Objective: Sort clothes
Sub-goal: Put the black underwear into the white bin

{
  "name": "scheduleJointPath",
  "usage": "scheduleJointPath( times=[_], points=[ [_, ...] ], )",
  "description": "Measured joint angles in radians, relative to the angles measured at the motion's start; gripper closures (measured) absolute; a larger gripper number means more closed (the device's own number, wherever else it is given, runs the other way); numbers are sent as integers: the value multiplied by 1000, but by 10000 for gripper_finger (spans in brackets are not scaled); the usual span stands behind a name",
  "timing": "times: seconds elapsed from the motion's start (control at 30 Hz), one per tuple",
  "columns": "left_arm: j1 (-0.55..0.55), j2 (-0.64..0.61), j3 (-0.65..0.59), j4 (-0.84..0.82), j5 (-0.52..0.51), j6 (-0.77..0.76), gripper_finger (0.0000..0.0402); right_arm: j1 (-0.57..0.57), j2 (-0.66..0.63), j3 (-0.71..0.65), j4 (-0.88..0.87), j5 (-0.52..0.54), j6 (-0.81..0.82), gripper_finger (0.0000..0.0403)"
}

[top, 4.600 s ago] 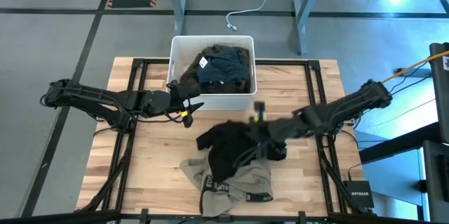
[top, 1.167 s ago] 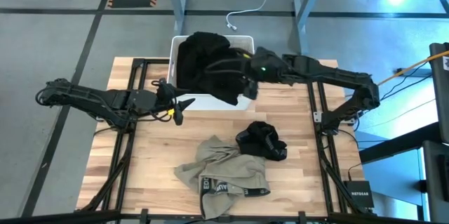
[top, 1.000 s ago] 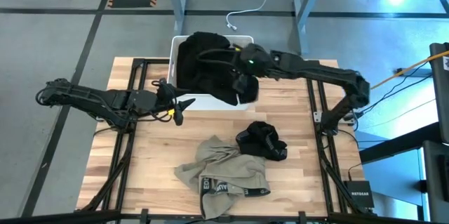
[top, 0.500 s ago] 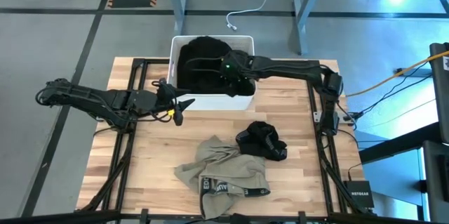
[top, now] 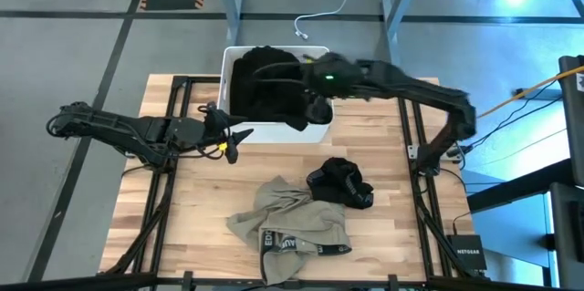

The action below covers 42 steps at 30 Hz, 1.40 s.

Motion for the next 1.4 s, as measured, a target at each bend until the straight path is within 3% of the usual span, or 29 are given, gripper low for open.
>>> scheduleJointPath(
  times=[0.17,0.33,0.53,0.7,0.97,1.23,1.4],
  points=[
    [0,0,0,-1,0,0,213,134,-120,49,-107,8,82,139],
    [0,0,0,-5,0,0,213,291,-147,41,-345,2,206,139],
    [0,0,0,-4,0,-7,213,473,-161,-141,-385,20,349,139],
    [0,0,0,-4,0,-15,213,583,-182,-406,-291,-19,417,139],
    [0,0,0,-3,0,-13,213,736,-177,-778,-3,-48,435,139],
    [2,0,0,-1,0,-17,213,723,-171,-984,235,63,437,139],
    [4,0,0,-2,0,-24,213,662,-155,-1100,449,49,433,139]
  ],
)
